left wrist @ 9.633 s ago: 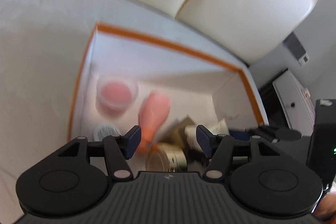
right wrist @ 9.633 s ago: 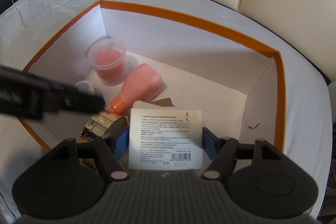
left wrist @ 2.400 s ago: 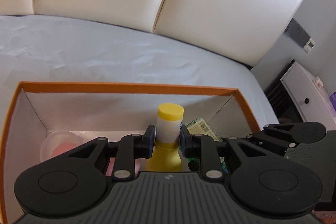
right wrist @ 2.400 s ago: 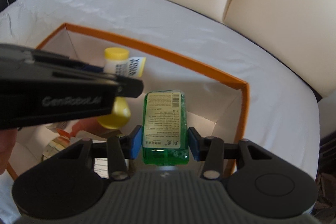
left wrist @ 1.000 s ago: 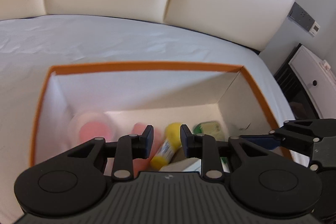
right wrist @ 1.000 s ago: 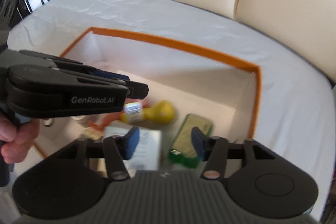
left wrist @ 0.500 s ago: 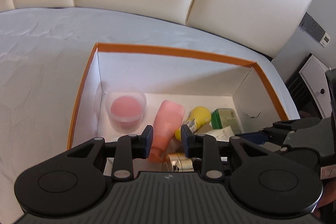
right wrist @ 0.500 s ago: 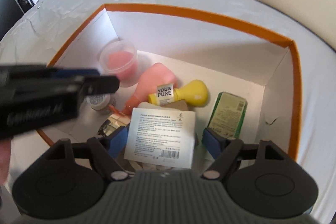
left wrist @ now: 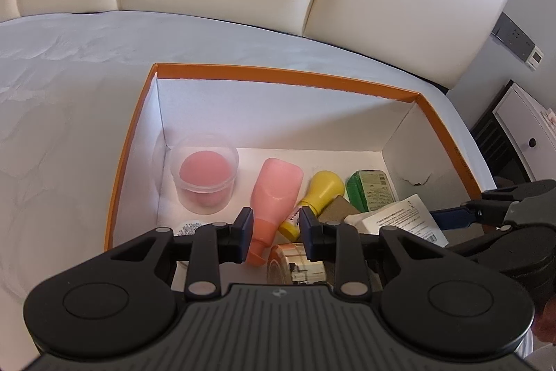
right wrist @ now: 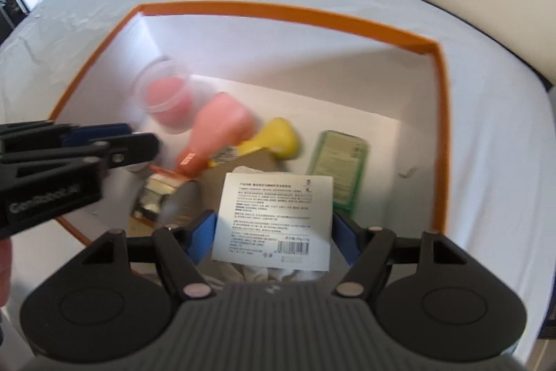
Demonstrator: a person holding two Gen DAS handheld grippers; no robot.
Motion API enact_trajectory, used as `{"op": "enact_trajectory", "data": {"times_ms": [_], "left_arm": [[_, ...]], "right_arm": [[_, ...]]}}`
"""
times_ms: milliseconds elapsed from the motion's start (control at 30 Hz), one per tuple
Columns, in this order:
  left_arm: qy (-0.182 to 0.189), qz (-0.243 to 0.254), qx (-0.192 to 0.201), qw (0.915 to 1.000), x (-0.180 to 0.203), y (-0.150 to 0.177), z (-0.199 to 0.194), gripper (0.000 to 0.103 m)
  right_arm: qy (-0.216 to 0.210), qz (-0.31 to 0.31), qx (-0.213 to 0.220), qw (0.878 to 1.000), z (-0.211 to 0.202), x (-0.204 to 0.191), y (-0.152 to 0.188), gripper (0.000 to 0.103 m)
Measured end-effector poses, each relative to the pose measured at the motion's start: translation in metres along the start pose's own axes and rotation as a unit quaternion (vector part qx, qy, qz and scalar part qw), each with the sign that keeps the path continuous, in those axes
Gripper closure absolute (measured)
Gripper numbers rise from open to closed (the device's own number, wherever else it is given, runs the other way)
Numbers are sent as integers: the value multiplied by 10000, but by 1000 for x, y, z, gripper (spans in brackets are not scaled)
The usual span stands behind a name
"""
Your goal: Organize rigid objects
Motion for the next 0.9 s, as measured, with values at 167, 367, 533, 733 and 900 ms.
{"op": "enact_trajectory", "data": {"times_ms": [167, 367, 533, 733, 900], "left_arm": [[16, -13, 29, 10000, -2, 0, -4, 71], [14, -35, -8, 10000, -4, -1, -1, 71], [40, -44, -8, 10000, -4, -1, -1, 71], [50, 8, -16, 10000, -2, -1, -2, 70], [100, 196, -69, 9997, 3, 1, -5, 70]], "right_arm": [[791, -739, -183, 9940, 5, -13, -3, 32], [706, -759, -569, 9930, 9, -1, -6, 33], [202, -442, -567, 9972, 6, 3, -8, 35], [-16, -256, -648, 9976, 14, -5, -4, 54], [18, -177, -507, 9986, 11, -3, 0, 55]]}}
Point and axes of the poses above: each gripper's, at about its wrist camera, not at the fingertips, and z roughly the way its jaws point, x to its right, y to its underside, the point moved 3 cm from there along z, roughly the way its jaws point, and after that the axes turned 4 degrees about -z, right-handed, at the moved point
